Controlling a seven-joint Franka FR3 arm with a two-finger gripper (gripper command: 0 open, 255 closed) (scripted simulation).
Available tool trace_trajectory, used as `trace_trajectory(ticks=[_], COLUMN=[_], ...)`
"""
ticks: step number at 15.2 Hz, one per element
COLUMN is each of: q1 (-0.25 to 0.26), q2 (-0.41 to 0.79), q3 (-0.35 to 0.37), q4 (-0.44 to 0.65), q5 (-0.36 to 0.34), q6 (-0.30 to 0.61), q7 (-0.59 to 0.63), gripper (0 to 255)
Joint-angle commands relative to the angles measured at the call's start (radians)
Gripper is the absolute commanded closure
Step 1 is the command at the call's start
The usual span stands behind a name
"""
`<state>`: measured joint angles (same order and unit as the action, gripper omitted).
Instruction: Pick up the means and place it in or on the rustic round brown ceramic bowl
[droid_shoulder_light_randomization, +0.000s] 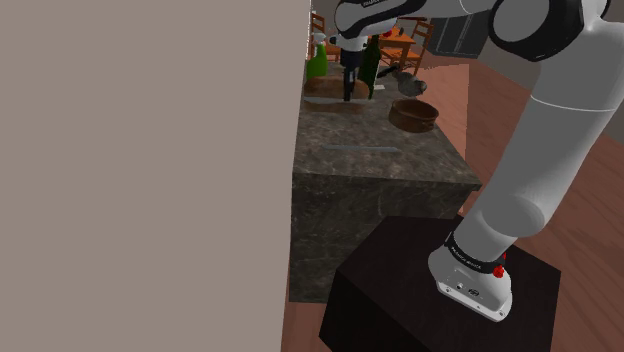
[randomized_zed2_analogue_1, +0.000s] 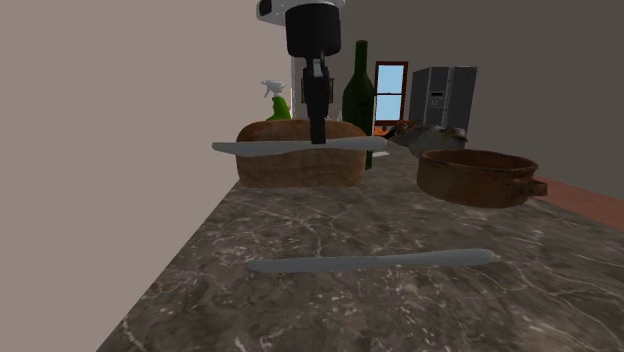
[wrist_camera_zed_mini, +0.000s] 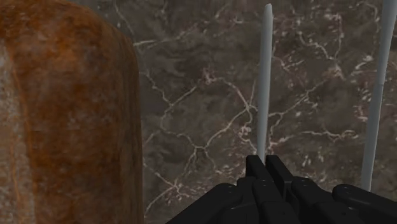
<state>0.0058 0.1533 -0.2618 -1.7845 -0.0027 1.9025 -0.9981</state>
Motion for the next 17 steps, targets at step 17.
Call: trace_trajectory(ticks=[17], q1=[-0.072], q2=[-0.116], q3=[-0.067], q4=[0.016], q5=[-0.032], q6=[-0.123], q7=[-0.134], gripper=[255])
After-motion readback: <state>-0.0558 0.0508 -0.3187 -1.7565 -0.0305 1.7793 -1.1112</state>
